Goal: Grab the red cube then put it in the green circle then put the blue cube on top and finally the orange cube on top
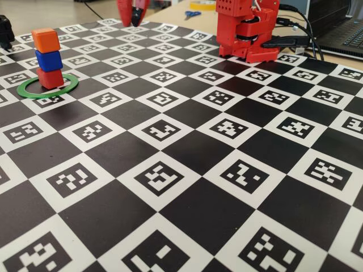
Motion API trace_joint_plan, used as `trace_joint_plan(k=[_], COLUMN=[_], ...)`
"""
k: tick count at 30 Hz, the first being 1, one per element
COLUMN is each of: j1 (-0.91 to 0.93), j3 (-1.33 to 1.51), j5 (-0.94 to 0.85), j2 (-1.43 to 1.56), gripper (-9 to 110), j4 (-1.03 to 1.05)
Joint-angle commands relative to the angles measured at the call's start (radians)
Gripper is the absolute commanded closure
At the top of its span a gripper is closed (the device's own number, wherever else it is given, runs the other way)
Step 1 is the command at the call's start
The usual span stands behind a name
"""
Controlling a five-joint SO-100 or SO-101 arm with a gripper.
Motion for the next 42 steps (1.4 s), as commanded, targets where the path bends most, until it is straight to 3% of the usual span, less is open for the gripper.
trace_joint_plan(k=[1,8,20,29,42], j1=[-0.015,-0.034,-0.106,-0.141,-0.169], j3=[0.137,0.491,0.963,1.132,1.132], j5=[-0.081,-0.259,-0.511,-0.713,-0.83], j2=[0.206,0.466,0.956,1.22,1.373], gripper=[107,107,107,107,107], j4=[-0.097,-0.337,-0.382,-0.126,0.233])
